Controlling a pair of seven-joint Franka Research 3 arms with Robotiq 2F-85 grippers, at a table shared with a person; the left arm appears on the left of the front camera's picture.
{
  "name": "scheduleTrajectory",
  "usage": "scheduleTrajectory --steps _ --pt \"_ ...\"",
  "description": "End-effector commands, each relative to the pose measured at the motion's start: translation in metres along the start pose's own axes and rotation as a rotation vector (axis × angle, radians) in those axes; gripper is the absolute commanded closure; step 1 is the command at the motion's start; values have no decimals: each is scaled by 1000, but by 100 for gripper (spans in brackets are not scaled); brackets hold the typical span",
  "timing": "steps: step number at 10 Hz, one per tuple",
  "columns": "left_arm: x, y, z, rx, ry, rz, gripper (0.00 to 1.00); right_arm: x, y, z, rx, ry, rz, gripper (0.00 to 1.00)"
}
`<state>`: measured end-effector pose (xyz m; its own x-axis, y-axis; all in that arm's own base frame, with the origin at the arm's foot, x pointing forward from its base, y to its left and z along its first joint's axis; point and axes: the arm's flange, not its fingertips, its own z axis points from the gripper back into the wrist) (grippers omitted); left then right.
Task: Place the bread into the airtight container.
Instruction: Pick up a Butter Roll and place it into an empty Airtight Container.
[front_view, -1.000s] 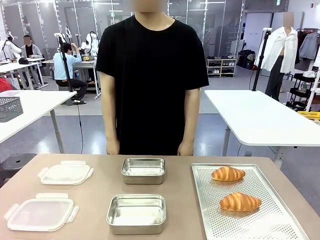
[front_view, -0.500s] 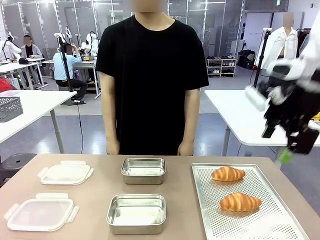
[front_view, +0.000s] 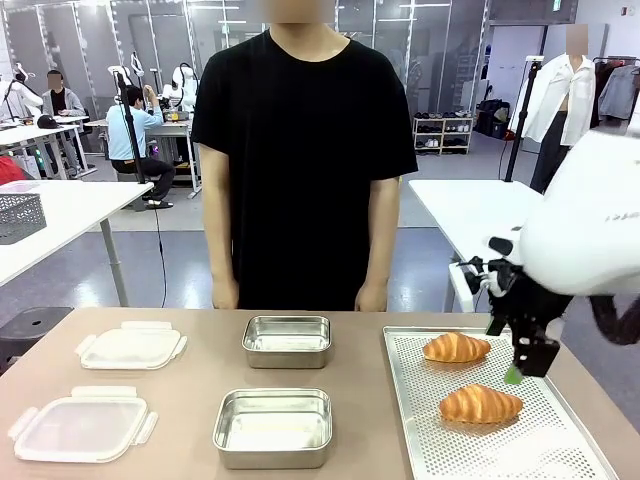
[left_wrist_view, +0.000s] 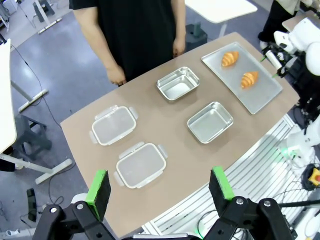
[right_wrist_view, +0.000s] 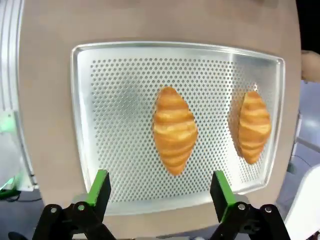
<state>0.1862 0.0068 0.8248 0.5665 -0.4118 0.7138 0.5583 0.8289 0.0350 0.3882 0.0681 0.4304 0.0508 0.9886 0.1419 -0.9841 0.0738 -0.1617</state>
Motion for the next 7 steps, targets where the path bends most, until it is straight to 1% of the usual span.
scheduleTrajectory --steps 1,2,3,4,5,7 --pt "2 0 2 2 1 -4 0 -8 -14 -35 -3 -56 0 0" --pt "2 0 2 2 1 -4 0 -13 -16 -53 -2 -46 -7 0" --pt "2 0 2 2 1 -4 0 -14 -18 -62 -5 -26 -8 0" --pt "2 0 2 2 1 -4 0 -15 -19 -70 19 -34 -10 0" --pt "2 0 2 2 1 -4 0 -15 -21 -78 21 -20 -4 0" --pt "2 0 2 2 1 -4 0 -14 -20 -82 -23 15 -32 0"
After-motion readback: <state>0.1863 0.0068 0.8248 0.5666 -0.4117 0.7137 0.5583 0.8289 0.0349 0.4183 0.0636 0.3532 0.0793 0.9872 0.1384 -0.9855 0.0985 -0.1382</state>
